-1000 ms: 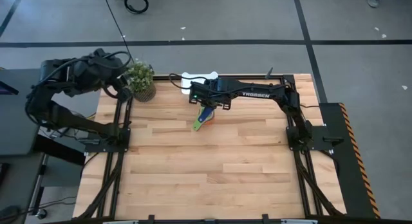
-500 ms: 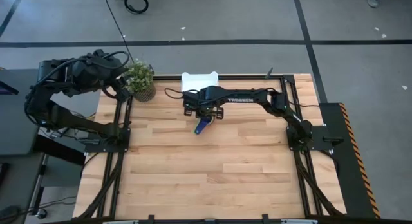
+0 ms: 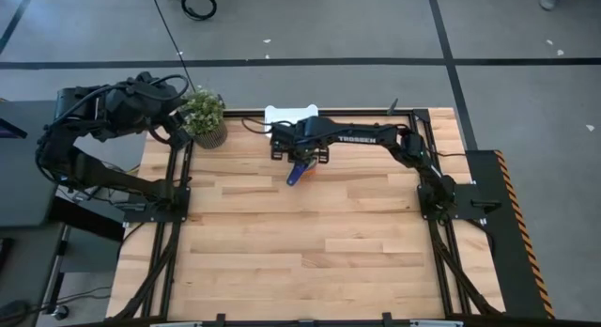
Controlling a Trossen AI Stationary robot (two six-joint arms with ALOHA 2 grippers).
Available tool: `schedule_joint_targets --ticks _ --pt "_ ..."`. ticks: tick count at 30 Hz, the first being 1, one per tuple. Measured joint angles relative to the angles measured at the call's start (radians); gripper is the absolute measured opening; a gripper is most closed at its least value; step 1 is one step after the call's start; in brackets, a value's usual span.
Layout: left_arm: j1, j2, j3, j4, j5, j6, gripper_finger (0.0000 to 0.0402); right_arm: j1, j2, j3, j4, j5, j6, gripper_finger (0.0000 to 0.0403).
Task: Nest measuring cups in basket
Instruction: Stack the violet measuring cup on top of the green measuring cup
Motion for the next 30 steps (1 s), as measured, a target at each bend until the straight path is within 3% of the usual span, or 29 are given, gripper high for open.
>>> schedule_joint_targets --ticks 15,24,30 --pt "0.000 0.000 0.000 0.000 0.000 0.002 0.0111 -0.055 0.001 0.000 -0.074 0.021 -0.059 0.0016" --pt "0.000 0.000 0.000 0.000 0.000 0.025 0.0111 -0.075 0.001 -0.002 -0.038 -0.048 -0.107 0.0016" --pt "0.000 0.000 0.000 0.000 0.000 0.032 0.0111 -0.081 0.001 -0.002 -0.037 -0.099 -0.142 0.0064"
